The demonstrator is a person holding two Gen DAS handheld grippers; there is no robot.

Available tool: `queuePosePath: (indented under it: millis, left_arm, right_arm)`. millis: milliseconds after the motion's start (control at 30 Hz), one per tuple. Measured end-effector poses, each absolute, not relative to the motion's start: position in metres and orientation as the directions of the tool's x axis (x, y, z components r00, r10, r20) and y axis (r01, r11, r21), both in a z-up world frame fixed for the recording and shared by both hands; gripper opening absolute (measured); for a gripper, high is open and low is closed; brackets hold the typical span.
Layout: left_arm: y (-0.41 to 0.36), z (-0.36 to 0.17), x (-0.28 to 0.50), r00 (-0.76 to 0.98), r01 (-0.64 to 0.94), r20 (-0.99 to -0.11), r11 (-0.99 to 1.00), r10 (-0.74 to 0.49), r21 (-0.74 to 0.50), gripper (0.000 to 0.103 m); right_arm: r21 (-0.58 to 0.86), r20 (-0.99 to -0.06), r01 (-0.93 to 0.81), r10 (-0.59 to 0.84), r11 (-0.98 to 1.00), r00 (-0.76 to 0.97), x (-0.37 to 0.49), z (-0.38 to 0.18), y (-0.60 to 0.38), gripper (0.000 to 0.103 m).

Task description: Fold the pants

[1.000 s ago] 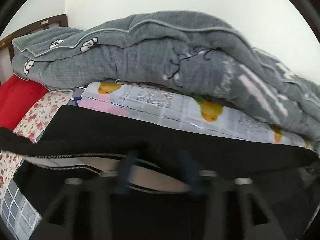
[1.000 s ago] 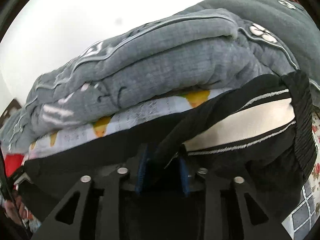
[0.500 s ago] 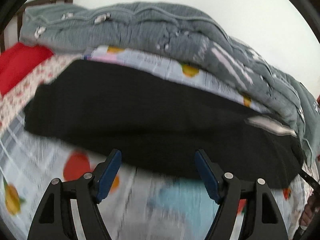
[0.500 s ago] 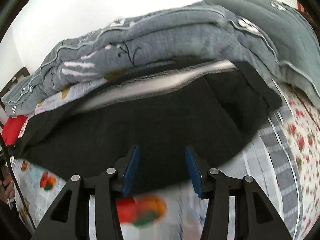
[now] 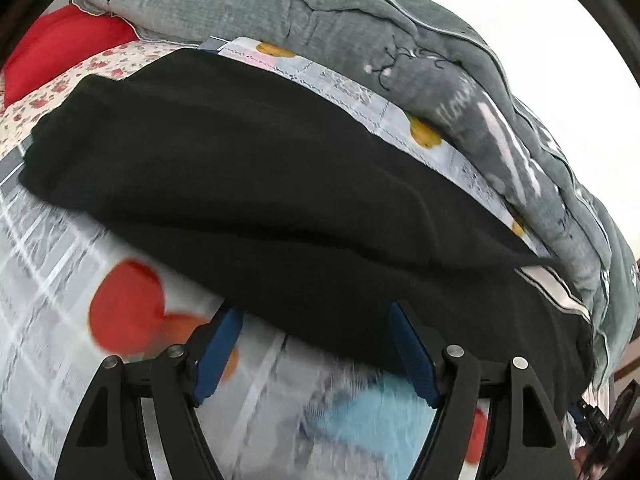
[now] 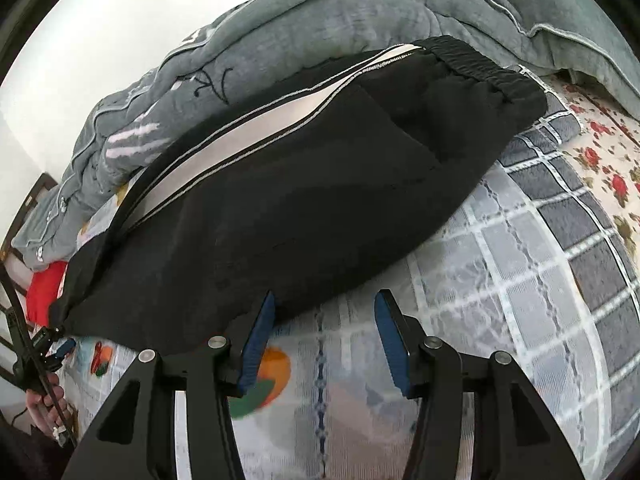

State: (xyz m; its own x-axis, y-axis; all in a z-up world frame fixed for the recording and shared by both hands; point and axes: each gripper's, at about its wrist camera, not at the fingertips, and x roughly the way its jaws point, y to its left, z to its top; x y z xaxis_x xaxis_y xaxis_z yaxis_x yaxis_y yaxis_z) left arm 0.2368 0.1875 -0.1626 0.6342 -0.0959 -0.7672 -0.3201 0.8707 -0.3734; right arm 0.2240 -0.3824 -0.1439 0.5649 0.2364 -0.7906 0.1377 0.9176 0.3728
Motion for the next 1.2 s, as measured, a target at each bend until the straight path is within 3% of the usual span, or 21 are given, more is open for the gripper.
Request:
queuePosePath:
  millis: [67,200,267,300,333,367,400,567,933,1200]
  left_arm:
    - [0.191,-0.166,0.253,0.616,-0.344,-0.785,0.877,-0.059,-0.336,0.051]
    - [0.202,-0.168,0.273,0.605,-0.380,-0.793,0.849,-0.071,-0.366,0.047]
    - [0.204,-0.170,0.277,0.585,-0.406,-0.810,0.852,-0.037,-0.332,0.030]
    - [0.203,-0.170,0.278,0.581,-0.400,-0.813,0.858,-0.033,-0.321,0.029]
    - [0.202,-0.169,0.276,0.580,-0.392,-0.814,0.865,-0.032,-0.314,0.022]
    - [0.201,-0.166,0.272,0.586,-0.384,-0.810,0.870,-0.030,-0.310,0.019]
    - [0.201,-0.164,0.267,0.593,-0.379,-0.804,0.869,-0.035,-0.318,0.018]
    - [0.193,-0.149,0.238,0.601,-0.335,-0.799,0.899,-0.027,-0.282,0.016]
    - [0.166,-0.151,0.135,0.574,-0.295,-0.817,0.917,-0.054,-0.268,0.016]
    - [0.143,-0.152,0.083,0.596,-0.247,-0.801,0.935,-0.060,-0.254,0.017]
  right_arm:
    - [0.383,-0.791,0.155,0.237,0.911,0.564,0.237,-0.146,-0.385,0.051]
    - [0.378,-0.801,0.190,0.217,0.906,0.558,0.273,-0.153,-0.389,0.051]
    - [0.359,-0.807,0.194,0.200,0.913,0.555,0.286,-0.154,-0.387,0.048]
    - [0.336,-0.813,0.193,0.180,0.922,0.554,0.292,-0.155,-0.384,0.040]
    - [0.305,-0.819,0.192,0.154,0.933,0.552,0.297,-0.155,-0.381,0.026]
    - [0.292,-0.821,0.195,0.141,0.936,0.553,0.298,-0.154,-0.381,0.020]
    - [0.292,-0.815,0.191,0.140,0.937,0.562,0.296,-0.151,-0.381,0.013]
    - [0.314,-0.747,0.170,0.133,0.934,0.652,0.262,-0.120,-0.383,0.007]
    - [0.319,-0.737,0.149,0.146,0.936,0.660,0.141,-0.110,-0.417,0.007]
    - [0.238,-0.751,0.183,0.061,0.954,0.657,0.083,-0.114,-0.440,0.007]
